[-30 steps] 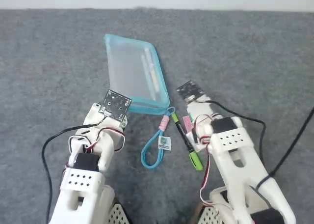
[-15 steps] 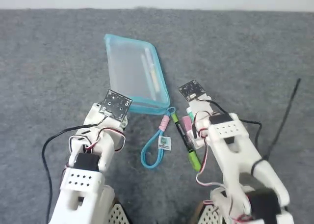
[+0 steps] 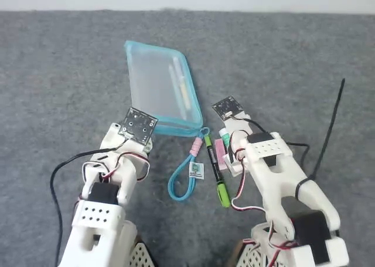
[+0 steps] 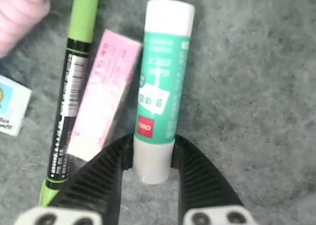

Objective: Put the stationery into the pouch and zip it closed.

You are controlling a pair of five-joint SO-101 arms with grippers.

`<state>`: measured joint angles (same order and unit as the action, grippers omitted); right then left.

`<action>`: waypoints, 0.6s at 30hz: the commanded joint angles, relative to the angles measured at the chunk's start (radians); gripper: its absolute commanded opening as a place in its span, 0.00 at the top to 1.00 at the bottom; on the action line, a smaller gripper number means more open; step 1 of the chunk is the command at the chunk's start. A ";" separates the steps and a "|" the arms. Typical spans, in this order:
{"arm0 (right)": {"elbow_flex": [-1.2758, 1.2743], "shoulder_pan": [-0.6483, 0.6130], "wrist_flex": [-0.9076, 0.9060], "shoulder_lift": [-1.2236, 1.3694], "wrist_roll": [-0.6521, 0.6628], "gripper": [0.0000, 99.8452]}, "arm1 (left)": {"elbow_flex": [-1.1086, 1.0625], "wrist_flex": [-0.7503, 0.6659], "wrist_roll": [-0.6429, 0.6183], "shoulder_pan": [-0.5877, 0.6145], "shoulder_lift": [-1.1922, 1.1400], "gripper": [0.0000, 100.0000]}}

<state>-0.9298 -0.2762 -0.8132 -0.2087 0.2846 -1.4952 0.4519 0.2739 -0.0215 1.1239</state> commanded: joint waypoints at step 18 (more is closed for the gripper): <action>0.155 -0.245 -0.668 -0.627 0.103 0.99 | -0.015 -0.091 -0.209 -0.120 0.006 0.99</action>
<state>-0.8393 -0.4112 -1.4085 -0.7319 0.3414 -1.5336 0.4012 0.0882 -0.0767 1.1239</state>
